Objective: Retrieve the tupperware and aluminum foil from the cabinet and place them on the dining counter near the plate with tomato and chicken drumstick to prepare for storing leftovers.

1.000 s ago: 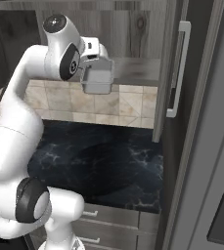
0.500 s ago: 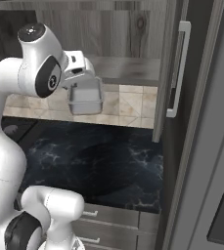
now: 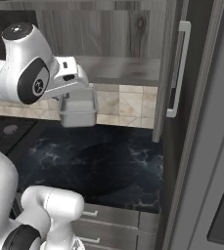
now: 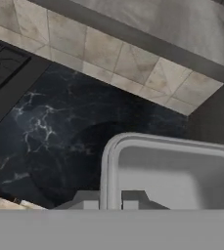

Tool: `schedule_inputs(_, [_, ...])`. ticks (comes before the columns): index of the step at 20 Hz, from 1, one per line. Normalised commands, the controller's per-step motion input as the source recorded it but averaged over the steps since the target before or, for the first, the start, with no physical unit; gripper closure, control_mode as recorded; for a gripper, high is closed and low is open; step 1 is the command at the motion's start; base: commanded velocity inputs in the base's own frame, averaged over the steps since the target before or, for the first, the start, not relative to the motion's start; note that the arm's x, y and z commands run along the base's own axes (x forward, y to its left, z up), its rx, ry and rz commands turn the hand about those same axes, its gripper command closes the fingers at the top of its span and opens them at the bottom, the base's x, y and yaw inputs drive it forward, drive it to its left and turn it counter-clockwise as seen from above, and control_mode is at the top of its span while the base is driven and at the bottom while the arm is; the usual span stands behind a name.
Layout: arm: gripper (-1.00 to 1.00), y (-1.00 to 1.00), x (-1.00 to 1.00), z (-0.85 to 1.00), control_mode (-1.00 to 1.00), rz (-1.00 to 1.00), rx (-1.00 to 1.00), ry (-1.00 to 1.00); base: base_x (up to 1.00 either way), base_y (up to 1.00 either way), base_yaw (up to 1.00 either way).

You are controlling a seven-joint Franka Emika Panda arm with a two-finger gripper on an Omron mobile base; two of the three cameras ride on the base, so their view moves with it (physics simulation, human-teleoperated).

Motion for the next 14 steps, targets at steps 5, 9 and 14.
schedule_inputs(5, [1.00, 0.00, 0.00, 0.00, 1.00, 0.00, 0.00, 0.00, -0.98, 0.10, 0.10])
schedule_inputs(9, [1.00, 0.00, 0.00, 0.00, 1.00, 0.00, 0.00, 0.00, -1.00, 0.48, 0.29])
schedule_inputs(14, [1.00, 0.00, 0.00, 0.00, 1.00, 0.00, 0.00, 0.00, -0.77, 0.85, 0.73])
